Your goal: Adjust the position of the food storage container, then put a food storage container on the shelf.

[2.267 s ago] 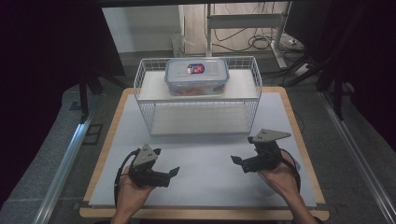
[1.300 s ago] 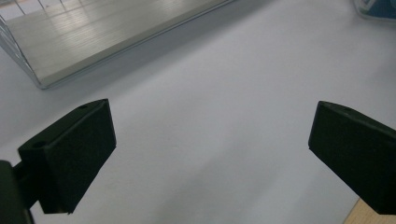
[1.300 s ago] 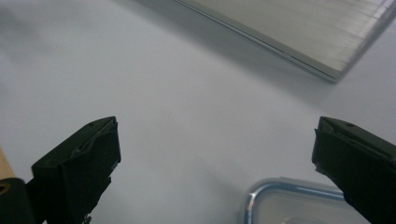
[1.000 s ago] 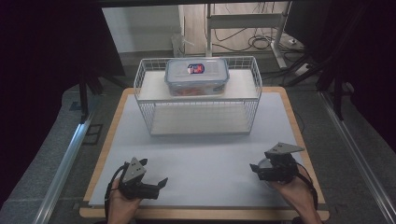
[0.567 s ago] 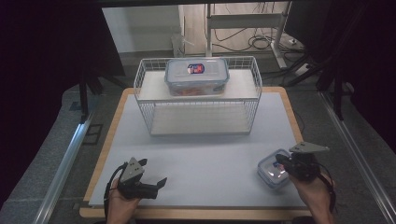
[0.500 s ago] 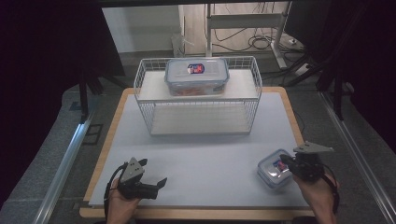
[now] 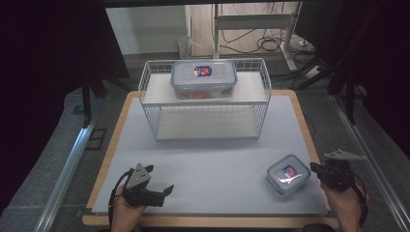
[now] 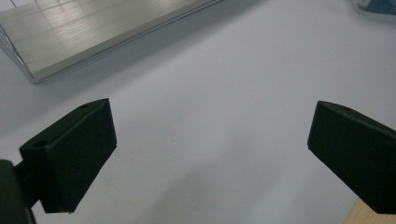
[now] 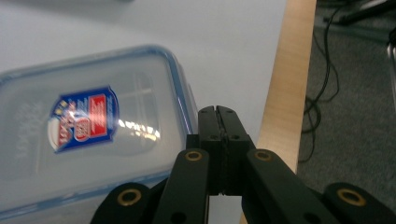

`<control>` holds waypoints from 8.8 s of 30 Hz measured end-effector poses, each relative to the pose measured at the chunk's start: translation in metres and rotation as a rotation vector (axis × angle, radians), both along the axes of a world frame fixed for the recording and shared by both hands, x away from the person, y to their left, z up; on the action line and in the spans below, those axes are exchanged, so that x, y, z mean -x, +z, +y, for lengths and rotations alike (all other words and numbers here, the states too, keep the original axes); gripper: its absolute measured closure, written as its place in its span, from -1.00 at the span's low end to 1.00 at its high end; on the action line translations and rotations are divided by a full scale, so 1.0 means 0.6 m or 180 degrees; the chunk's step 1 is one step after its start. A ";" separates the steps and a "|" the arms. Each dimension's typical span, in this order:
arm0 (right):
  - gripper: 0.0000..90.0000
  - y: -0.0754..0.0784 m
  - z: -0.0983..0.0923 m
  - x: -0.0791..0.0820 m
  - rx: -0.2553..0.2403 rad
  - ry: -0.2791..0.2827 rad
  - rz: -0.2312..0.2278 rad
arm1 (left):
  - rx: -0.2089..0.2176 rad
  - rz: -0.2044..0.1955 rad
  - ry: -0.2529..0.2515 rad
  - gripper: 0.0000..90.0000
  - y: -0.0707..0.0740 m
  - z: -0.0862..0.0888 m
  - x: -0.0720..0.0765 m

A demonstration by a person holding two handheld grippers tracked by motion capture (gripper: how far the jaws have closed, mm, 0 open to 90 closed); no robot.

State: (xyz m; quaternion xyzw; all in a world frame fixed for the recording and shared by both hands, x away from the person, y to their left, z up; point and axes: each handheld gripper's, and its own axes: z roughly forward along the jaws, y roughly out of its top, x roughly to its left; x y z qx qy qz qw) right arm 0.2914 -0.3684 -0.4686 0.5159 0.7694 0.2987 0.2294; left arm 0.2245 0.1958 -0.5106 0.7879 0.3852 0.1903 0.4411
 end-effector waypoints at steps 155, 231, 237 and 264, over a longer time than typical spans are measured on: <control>-1.00 -0.036 0.280 0.017 -0.0413 0.1758 0.0235 | 0.0264 0.0734 -0.0481 -0.85 -0.002 -0.086 -0.040; 0.23 -0.064 0.294 -0.001 -0.1677 0.1762 0.1287 | 0.1212 0.1578 -0.0784 0.20 -0.033 -0.084 -0.055; 0.23 -0.066 0.292 -0.001 -0.1715 0.1735 0.1315 | 0.1236 0.1634 -0.0776 0.22 -0.032 -0.084 -0.057; 0.27 -0.012 0.293 -0.011 -0.1855 0.1755 0.0903 | 0.1272 0.1331 -0.0730 0.23 0.030 -0.076 -0.075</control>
